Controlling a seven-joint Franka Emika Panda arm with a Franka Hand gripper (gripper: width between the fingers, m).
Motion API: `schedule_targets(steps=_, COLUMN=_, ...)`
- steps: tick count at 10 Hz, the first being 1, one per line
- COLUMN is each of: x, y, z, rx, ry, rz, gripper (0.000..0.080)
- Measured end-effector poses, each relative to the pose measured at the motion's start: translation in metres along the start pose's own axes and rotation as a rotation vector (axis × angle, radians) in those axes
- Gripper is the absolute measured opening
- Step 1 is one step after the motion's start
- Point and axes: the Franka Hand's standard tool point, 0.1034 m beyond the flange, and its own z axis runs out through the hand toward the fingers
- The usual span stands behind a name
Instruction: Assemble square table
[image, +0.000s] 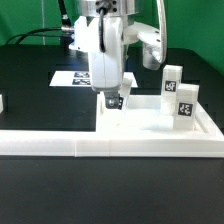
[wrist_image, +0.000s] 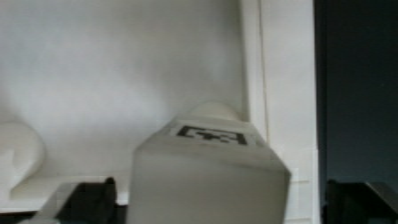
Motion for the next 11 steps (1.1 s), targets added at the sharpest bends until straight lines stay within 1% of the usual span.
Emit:
schedule_targets(steps=1, x=-0.001, y=0.004, z=-0.003, rx=-0.005, ry=0.009, rz=-0.158, gripper=0.0627)
schedule_targets(steps=2, x=-0.006, y=0.01, z=-0.005, rx=0.004, ry=0.023, rz=-0.323, gripper=0.0643)
schedule_targets(steps=7, x=-0.004, y=0.012, z=-0.002, rx=-0.005, ry=0.025, rz=-0.626, gripper=0.0649)
schedule_targets(steps=8, x=-0.009, y=0.01, z=0.002, rx=-0.012, ry=0.069, rz=-0.868, gripper=0.0649)
schedule_targets(steps=9, x=-0.012, y=0.01, z=0.005, rx=-0.013, ry=0.075, rz=-1.007, gripper=0.0649)
schedule_targets(steps=10, x=-0.012, y=0.01, z=0.006, rx=-0.013, ry=0.087, rz=-1.171, gripper=0.0649)
schedule_targets(steps=11, x=-0.011, y=0.011, z=0.007, rx=-0.012, ry=0.09, rz=-1.211, gripper=0.0649)
